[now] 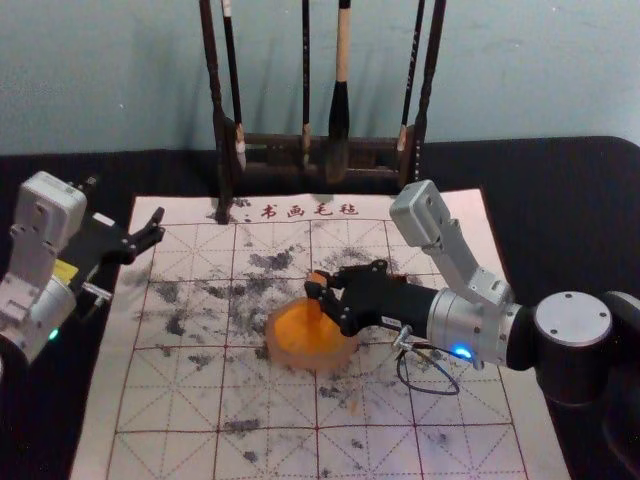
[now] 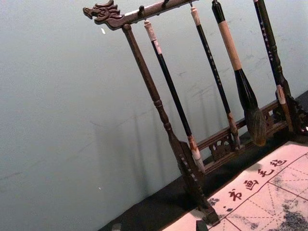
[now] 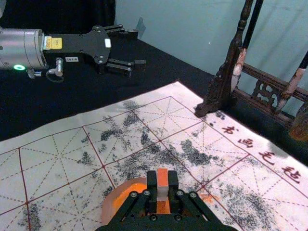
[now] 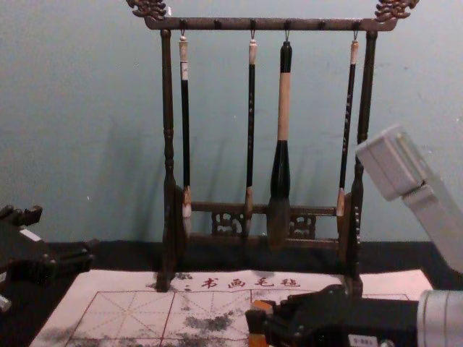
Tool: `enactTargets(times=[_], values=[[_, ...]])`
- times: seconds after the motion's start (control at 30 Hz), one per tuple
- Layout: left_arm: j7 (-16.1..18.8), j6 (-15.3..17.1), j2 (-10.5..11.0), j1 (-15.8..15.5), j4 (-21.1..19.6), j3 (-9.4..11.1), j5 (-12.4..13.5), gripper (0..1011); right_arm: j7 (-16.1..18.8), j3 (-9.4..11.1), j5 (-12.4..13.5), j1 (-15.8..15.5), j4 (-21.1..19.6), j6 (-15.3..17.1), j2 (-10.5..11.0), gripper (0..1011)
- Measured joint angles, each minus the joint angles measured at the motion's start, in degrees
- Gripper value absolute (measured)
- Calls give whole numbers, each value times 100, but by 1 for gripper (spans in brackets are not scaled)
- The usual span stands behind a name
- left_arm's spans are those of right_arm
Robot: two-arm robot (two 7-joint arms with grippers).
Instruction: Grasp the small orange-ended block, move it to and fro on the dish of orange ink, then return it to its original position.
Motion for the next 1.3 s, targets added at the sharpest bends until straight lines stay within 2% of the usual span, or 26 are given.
enactTargets(times=[0.87, 1.3], values=[[0, 0, 0, 0, 0, 0, 0, 1001, 127, 10, 73, -220, -364, 19, 314, 126], [0, 0, 0, 0, 0, 0, 0, 1001, 163, -129, 59, -185, -377, 37, 267, 126]])
